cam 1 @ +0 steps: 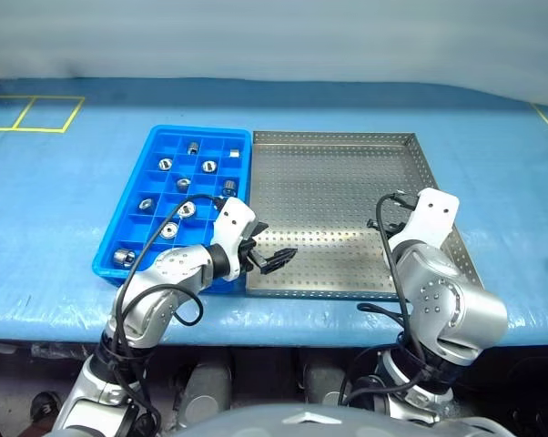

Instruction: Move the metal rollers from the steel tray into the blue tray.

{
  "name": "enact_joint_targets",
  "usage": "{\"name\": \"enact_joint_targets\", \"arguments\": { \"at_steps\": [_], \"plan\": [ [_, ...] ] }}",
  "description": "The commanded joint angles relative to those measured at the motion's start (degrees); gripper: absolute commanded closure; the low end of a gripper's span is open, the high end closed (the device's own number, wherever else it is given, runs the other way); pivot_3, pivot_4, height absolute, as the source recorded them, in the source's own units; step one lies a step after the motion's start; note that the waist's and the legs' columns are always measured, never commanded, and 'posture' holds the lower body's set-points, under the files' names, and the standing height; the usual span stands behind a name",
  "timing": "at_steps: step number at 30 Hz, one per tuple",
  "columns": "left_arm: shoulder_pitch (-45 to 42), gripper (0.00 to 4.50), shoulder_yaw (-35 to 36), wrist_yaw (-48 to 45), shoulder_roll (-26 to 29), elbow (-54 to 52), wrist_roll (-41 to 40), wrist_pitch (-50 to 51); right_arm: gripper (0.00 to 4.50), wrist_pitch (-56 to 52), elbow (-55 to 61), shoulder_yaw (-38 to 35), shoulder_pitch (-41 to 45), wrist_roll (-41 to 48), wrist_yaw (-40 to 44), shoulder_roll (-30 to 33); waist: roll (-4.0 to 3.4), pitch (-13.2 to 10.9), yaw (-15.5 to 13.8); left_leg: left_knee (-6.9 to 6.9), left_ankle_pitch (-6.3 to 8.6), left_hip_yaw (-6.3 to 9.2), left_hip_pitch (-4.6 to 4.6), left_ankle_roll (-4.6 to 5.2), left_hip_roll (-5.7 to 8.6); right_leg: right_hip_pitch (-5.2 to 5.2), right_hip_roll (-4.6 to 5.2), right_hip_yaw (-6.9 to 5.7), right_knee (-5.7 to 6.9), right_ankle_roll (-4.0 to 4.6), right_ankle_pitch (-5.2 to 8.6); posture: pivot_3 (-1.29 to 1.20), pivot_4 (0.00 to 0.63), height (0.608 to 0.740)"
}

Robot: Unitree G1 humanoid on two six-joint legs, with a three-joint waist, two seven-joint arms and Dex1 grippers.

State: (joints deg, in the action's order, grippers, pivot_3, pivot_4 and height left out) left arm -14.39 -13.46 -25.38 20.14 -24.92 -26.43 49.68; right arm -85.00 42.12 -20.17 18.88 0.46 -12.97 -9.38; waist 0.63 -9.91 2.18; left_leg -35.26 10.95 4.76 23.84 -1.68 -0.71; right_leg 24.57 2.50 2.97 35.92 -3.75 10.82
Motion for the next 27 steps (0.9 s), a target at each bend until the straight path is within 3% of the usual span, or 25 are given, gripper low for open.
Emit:
{"name": "enact_joint_targets", "arguments": {
  "at_steps": [1,7,13,18,27],
  "plan": [
    [-1.16,0.01,-0.65,-0.52,-0.98,-0.81,0.38,-1.37,4.03,-1.31,4.93,3.03,-3.54,1.27,1.87,-3.07,0.0,0.0,0.09,0.0,0.0,0.0,0.01,0.0,0.0,0.01,0.0,0.0,0.0,0.0,0.0,0.0,0.15,0.74],
    [-2.78,0.01,-2.79,-1.24,-3.36,1.86,2.02,-2.76,2.27,0.26,8.1,13.04,-9.9,2.97,8.48,14.64,-0.04,-0.02,0.5,0.03,0.02,0.01,0.03,0.01,0.04,0.02,0.03,0.01,-0.04,0.0,0.06,-0.05,0.15,0.74],
    [-3.52,0.01,-4.27,-3.28,-4.62,4.77,2.28,-4.45,2.27,-0.07,11.21,15.77,-16.49,2.05,11.41,27.04,-0.01,-0.03,1.93,-0.01,0.03,-0.06,0.0,0.03,0.05,0.02,0.05,0.05,-0.01,-0.04,0.05,-0.11,0.15,0.74],
    [-4.01,0.01,-5.29,-4.46,-5.58,6.66,2.49,-5.72,2.27,-0.64,11.16,11.12,-17.17,1.81,12.81,26.76,0.0,-0.04,2.64,-0.05,0.03,-0.08,-0.01,0.03,0.04,0.02,0.03,0.06,0.0,-0.05,0.05,-0.15,0.15,0.74],
    [-3.93,0.01,-5.03,-5.3,-6.11,6.74,3.38,-5.83,2.27,1.93,9.33,11.7,-17.12,2.55,13.87,22.99,0.01,-0.04,3.2,-0.06,0.04,-0.09,0.01,0.05,0.05,0.01,0.03,0.09,-0.01,-0.06,0.04,-0.13,0.15,0.74]
  ]
}}
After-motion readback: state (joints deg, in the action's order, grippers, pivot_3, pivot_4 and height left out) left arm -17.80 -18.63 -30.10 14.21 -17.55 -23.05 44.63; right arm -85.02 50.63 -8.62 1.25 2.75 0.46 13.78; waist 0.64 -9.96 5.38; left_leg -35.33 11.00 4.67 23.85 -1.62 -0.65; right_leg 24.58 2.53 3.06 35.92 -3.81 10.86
